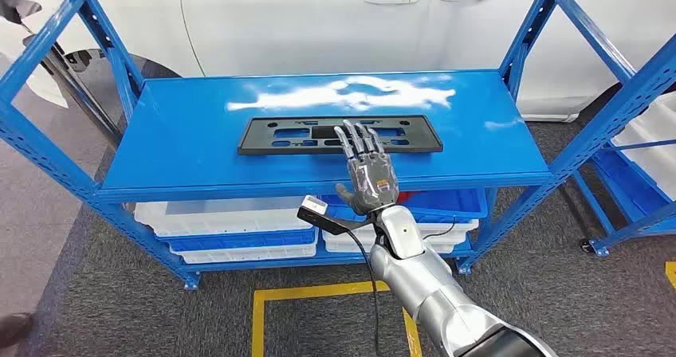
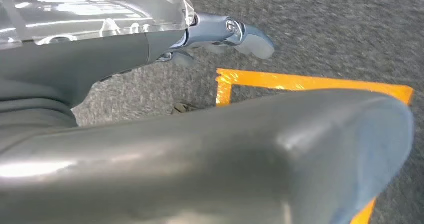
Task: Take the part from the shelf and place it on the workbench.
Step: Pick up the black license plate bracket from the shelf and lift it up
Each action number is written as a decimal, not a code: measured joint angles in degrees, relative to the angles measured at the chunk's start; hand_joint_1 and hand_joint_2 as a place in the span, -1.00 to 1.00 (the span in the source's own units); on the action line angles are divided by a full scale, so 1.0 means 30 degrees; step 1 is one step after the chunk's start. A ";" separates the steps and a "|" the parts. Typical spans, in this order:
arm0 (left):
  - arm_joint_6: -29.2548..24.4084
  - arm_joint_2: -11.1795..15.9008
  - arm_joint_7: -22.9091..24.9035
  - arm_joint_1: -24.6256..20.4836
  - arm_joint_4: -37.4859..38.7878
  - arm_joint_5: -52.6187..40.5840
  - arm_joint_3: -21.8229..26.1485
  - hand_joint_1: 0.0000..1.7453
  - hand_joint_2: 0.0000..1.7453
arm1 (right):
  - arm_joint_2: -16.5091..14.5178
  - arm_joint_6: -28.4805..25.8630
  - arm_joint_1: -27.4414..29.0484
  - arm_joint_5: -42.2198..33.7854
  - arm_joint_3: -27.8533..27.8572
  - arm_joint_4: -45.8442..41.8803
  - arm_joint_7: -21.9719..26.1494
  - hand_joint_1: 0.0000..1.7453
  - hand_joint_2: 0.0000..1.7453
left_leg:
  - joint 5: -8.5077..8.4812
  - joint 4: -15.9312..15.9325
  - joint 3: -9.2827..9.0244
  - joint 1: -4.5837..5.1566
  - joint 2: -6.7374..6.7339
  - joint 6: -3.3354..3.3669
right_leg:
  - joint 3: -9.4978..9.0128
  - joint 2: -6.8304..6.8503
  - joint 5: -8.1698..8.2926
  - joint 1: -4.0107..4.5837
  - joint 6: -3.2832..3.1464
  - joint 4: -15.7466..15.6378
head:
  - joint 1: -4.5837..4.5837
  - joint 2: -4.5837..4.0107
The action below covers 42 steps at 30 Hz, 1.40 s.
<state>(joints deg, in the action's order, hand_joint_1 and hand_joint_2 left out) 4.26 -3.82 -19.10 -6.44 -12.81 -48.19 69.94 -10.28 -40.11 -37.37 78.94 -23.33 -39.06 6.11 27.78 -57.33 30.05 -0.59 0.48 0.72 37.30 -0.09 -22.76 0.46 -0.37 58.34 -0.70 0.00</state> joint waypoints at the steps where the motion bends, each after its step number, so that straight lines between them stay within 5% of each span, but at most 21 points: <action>1: -0.0012 0.0000 0.0002 -0.0015 0.0002 0.0000 0.0000 -1.00 -1.00 | -0.0016 0.0000 0.0025 -0.0028 -0.0016 -0.0029 0.0016 -1.00 1.00 | 0.0040 0.0013 0.0009 0.0002 -0.0003 -0.0071 | 0.0006 -0.0003 0.0059 0.0017 -0.0023 -0.0047 | 0.0000 0.0000; 6: -0.0047 0.0002 0.0002 -0.0022 0.0031 -0.0011 -0.0002 -1.00 -1.00 | -0.0151 -0.0007 0.0078 -0.0237 -0.0071 -0.0306 0.0075 -1.00 1.00 | 0.0503 -0.0846 0.0017 0.0012 -0.0046 -0.0554 | -0.0585 -0.0082 -0.0035 -0.0151 -0.0354 -0.0451 | -0.0056 0.0002; 9: -0.0042 -0.0011 0.0002 -0.0072 0.0044 -0.0075 -0.0007 -1.00 -1.00 | -0.0237 -0.0007 0.0032 -0.0617 -0.0171 -0.0346 0.0264 -1.00 1.00 | 0.1930 -0.4143 0.1888 -0.0072 -0.0050 -0.0811 | -0.0849 -0.0075 -0.0222 -0.0180 -0.0521 -0.0515 | -0.0121 0.0000; 11: -0.0044 -0.0007 0.0009 -0.0017 0.0044 -0.0093 -0.0007 -1.00 -1.00 | -0.0264 -0.0007 0.0100 -0.0997 -0.0262 -0.0339 0.0430 -1.00 1.00 | 0.2055 -0.5321 0.2946 -0.0109 -0.0052 -0.0910 | -0.0938 -0.0114 -0.0364 -0.0176 -0.0522 -0.0476 | -0.0119 0.0000; 14: -0.0044 -0.0004 0.0015 0.0017 0.0044 -0.0086 -0.0007 -1.00 -1.00 | -0.0288 -0.0007 0.0124 -0.1266 -0.0419 -0.0335 0.0587 -1.00 1.00 | -0.0257 -0.2395 0.2145 -0.0150 -0.0062 -0.0918 | -0.1290 -0.0165 -0.0660 -0.0194 -0.0383 -0.0403 | -0.0116 0.0000; 16: -0.0044 -0.0004 0.0022 -0.0011 0.0047 -0.0084 -0.0009 -1.00 -1.00 | -0.0311 -0.0004 0.0097 -0.1341 -0.0501 -0.0326 0.0609 -1.00 1.00 | -0.1038 -0.0435 0.1475 -0.0065 -0.0087 -0.0729 | -0.1395 -0.0163 -0.0808 -0.0161 -0.0200 -0.0343 | -0.0112 0.0000; 21: -0.0044 -0.0037 0.0031 0.0054 0.0056 -0.0062 -0.0011 -1.00 -1.00 | -0.0324 0.0000 0.0036 -0.1396 -0.0703 -0.0306 0.0683 -1.00 1.00 | -0.1185 0.0006 0.1283 -0.0104 -0.0091 -0.0059 | -0.1169 -0.0120 -0.1345 -0.0099 0.0319 0.0206 | -0.0068 0.0000; 24: -0.0049 -0.0040 0.0018 0.0032 0.0053 -0.0055 -0.0007 -1.00 -1.00 | -0.0321 0.0000 -0.0048 -0.1263 -0.1051 -0.0139 0.0641 -1.00 1.00 | -0.1144 0.0057 0.1226 -0.0115 -0.0105 0.0143 | 0.0545 -0.0086 -0.2935 -0.0189 0.0526 0.3638 | 0.0041 0.0000; 26: -0.0051 -0.0037 0.0015 0.0039 0.0054 -0.0051 -0.0007 -1.00 -1.00 | -0.0317 0.0000 0.0029 -0.1081 -0.1396 0.0098 0.0428 -1.00 1.00 | -0.1084 0.0044 0.1197 -0.0084 -0.0092 0.0189 | 0.1611 -0.0081 -0.3251 -0.0245 0.0575 0.5400 | 0.0046 0.0000; 28: -0.0051 -0.0037 0.0015 0.0046 0.0058 -0.0053 -0.0009 -1.00 -1.00 | -0.0317 0.0000 0.0079 -0.0878 -0.1725 0.0300 0.0157 -1.00 1.00 | -0.0997 0.0025 0.1089 -0.0059 -0.0054 0.0173 | 0.1215 -0.0077 -0.2156 -0.0259 0.0498 0.4186 | 0.0048 0.0000; 31: -0.0051 -0.0068 0.0004 0.0018 0.0062 -0.0060 -0.0015 -1.00 -1.00 | -0.0321 0.0000 0.0003 -0.0339 -0.2222 0.0514 -0.0401 -1.00 1.00 | -0.0814 -0.0018 0.0920 0.0012 -0.0027 0.0003 | -0.0533 -0.0043 -0.0531 -0.0130 0.0190 0.0333 | 0.0037 0.0000; 36: -0.0055 -0.0055 -0.0005 -0.0069 0.0062 -0.0093 -0.0057 -1.00 -1.00 | -0.0339 -0.0003 -0.0064 0.0587 -0.2864 0.0849 -0.1269 -1.00 1.00 | -0.0407 -0.0320 0.0946 0.0013 -0.0063 -0.0478 | -0.0943 -0.0086 -0.0437 -0.0135 -0.0191 -0.0454 | 0.0008 0.0000; 38: -0.0054 -0.0040 -0.0006 -0.0108 0.0064 -0.0118 -0.0106 -1.00 -1.00 | -0.0404 -0.0002 -0.0139 0.0946 -0.3092 0.0994 -0.1547 -1.00 1.00 | 0.0347 -0.1567 0.1475 -0.0023 -0.0063 -0.0600 | -0.1089 -0.0053 -0.0413 -0.0238 -0.0328 -0.0600 | -0.0017 0.0000; 42: -0.0051 -0.0038 0.0038 -0.0149 0.0065 -0.0138 -0.0155 -1.00 -1.00 | -0.0594 0.0000 -0.0161 0.1496 -0.3567 0.1610 -0.1821 -1.00 1.00 | 0.1686 -0.5443 0.3538 -0.0118 -0.0069 -0.0825 | -0.1138 -0.0046 -0.0514 -0.0223 -0.0424 -0.0562 | -0.0027 0.0000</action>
<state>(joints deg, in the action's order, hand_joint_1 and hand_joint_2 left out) 4.11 -3.94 -18.99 -6.88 -12.61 -48.61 69.48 -12.06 -40.11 -37.85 83.43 -34.03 -34.23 0.64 32.83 -73.65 40.67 -0.95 0.27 -1.76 33.89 -0.23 -24.30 -0.21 -1.64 56.66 -0.78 0.00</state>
